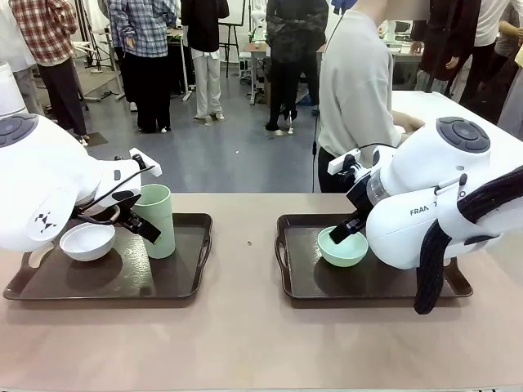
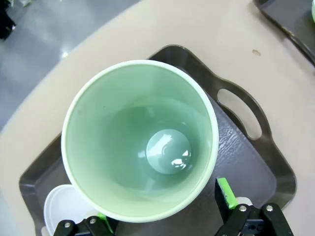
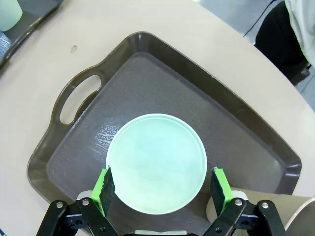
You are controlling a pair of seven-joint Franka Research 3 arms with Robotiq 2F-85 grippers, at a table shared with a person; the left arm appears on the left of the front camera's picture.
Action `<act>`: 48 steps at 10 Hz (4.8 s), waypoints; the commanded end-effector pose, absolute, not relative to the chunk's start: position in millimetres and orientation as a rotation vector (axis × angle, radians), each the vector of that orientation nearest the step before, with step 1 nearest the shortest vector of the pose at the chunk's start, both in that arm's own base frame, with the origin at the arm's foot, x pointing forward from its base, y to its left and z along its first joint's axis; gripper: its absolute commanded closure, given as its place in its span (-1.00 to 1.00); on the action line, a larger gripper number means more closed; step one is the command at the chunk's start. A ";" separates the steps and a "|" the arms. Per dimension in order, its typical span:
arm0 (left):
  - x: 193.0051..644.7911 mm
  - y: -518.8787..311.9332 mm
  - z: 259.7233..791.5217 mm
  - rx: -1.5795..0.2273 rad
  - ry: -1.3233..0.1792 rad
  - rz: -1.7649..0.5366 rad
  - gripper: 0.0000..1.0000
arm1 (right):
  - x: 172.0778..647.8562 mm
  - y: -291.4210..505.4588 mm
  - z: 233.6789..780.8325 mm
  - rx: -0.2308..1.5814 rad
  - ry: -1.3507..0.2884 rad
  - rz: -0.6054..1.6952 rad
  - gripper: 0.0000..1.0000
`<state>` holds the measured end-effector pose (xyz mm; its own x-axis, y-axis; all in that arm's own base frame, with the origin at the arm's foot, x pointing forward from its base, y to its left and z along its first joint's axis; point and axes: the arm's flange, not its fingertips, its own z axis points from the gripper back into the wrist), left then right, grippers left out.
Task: Set up a tray with a mat and arrange the tableware.
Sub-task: Pick up the Picnic Bowl and Reusable plastic cup from the Handle tray in front of the human's position and hold them in the air.
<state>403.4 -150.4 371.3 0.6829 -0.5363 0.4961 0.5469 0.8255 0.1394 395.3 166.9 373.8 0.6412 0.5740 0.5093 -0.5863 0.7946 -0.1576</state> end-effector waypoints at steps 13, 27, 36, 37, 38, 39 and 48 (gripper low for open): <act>192.1 -107.1 440.8 -0.106 -0.298 -0.508 -1.00 | 163.4 109.5 363.9 0.042 -0.079 0.337 -1.00; 317.9 30.8 506.1 -0.864 -0.361 -0.281 -1.00 | 268.7 -78.2 478.9 0.995 -0.219 0.272 -1.00; 285.2 134.1 480.1 -0.997 -0.307 -0.036 -1.00 | 234.5 -191.6 466.2 1.155 -0.362 0.011 -1.00; 283.0 138.5 479.0 -1.008 -0.326 -0.015 -1.00 | 234.4 -193.3 465.1 1.159 -0.358 0.004 -1.00; 282.5 140.2 483.6 -1.012 -0.333 -0.003 -1.00 | 235.1 -193.5 462.6 1.163 -0.348 -0.009 -1.00; 279.0 136.8 482.2 -1.009 -0.334 0.005 -1.00 | 236.1 -193.0 460.6 1.161 -0.338 -0.012 -1.00; 280.9 140.3 478.8 -0.995 -0.314 0.009 -1.00 | 232.1 -194.5 463.6 1.141 -0.333 -0.026 -1.00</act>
